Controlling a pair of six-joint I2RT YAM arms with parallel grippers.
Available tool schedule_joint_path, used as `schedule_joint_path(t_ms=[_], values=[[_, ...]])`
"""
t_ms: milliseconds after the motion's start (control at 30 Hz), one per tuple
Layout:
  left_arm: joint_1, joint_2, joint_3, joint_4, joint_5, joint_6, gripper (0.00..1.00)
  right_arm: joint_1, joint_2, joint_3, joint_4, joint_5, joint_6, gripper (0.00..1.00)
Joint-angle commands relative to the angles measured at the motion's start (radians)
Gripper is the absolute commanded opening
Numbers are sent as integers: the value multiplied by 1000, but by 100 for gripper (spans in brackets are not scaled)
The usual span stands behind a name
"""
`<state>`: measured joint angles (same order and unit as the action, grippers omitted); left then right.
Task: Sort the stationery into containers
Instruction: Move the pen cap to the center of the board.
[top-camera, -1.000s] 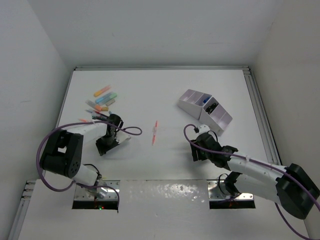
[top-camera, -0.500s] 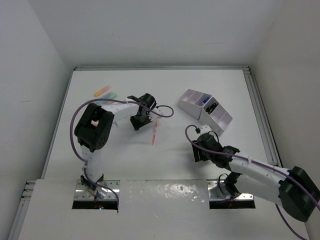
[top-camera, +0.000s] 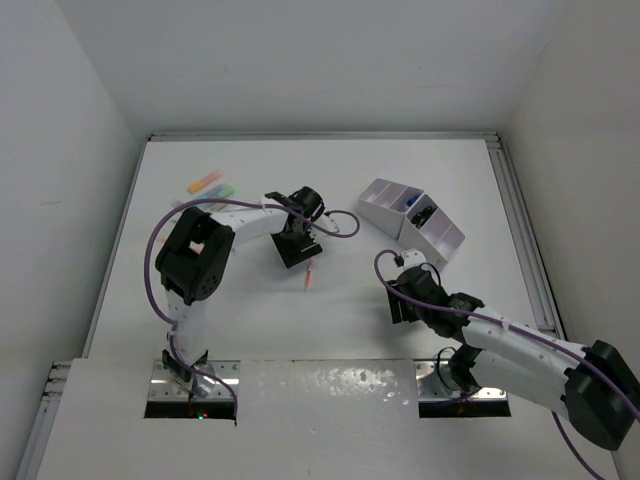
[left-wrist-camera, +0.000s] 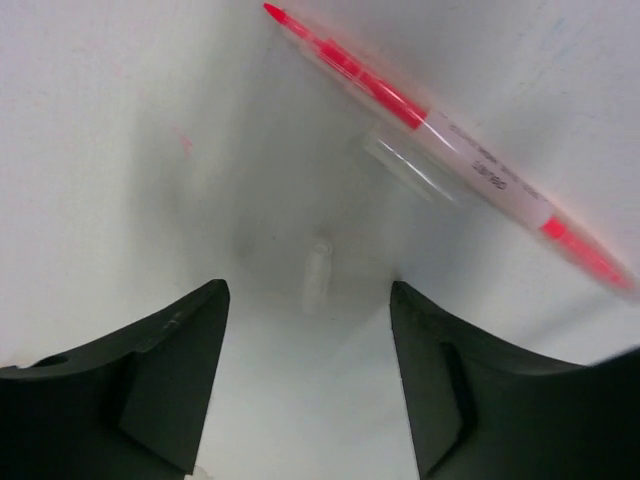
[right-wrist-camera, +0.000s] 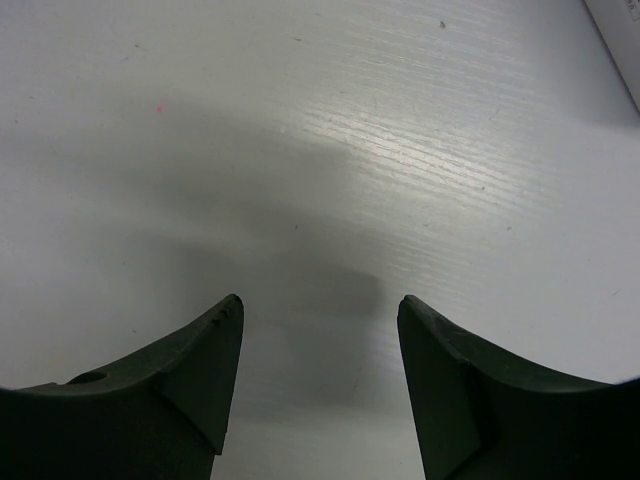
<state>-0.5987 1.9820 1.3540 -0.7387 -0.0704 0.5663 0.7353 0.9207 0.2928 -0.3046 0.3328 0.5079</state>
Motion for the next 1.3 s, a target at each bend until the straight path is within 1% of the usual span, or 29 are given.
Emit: schedule_joint_path(t_ms=[0,33,67,100,133,267,300,367,400,433,467,500,533,567,633,667,767,833,933,1000,1100,1133,1267], values=[[7,-78,28,-31,61,-17,65,-2,-8,35,7,11,-6,62],[20,-104,46,-42,64,-19,66,-1,-5,35,10,9,-9,62],[28,-120,54,-59,102,-19,71,-1,-2,37,10,5,-9,62],[49,-149,60,-89,116,-19,71,-2,4,40,12,0,-12,62],[60,-166,57,-106,133,-10,75,-1,4,43,13,0,-14,62],[120,-285,-16,-215,162,78,76,-2,7,43,16,-5,-19,63],[143,-342,-67,-243,162,146,76,-1,7,42,22,-6,-20,63],[155,-397,-134,-316,120,229,73,1,7,39,25,-6,-22,63],[158,-457,-218,-335,92,292,71,1,7,36,30,-11,-22,63],[158,-486,-264,-359,28,317,69,1,10,35,32,-14,-20,63],[160,-547,-317,-366,6,334,69,1,10,35,35,-15,-19,62],[160,-578,-407,-372,-14,366,68,3,13,29,39,-23,-13,62],[160,-609,-449,-386,-22,385,68,4,15,31,42,-26,-11,62],[158,-674,-525,-383,-28,397,68,3,14,28,45,-26,-6,62],[158,-735,-597,-363,-48,441,70,6,18,26,50,-38,3,62],[162,-788,-663,-352,-55,458,71,7,20,28,51,-41,3,62],[163,-869,-781,-301,-89,536,74,12,24,37,50,-49,11,62],[142,-879,-820,-259,-88,526,74,13,29,43,47,-48,11,62],[110,-838,-819,-213,-77,451,74,16,32,54,27,-44,15,62],[103,-822,-822,-199,-65,457,74,16,32,55,22,-38,15,62],[65,-818,-837,-203,-63,512,74,18,33,63,13,-25,12,62],[51,-816,-836,-211,-60,558,75,16,32,69,7,-18,11,62],[19,-784,-836,-241,-60,659,78,18,35,80,-4,-3,6,62]])
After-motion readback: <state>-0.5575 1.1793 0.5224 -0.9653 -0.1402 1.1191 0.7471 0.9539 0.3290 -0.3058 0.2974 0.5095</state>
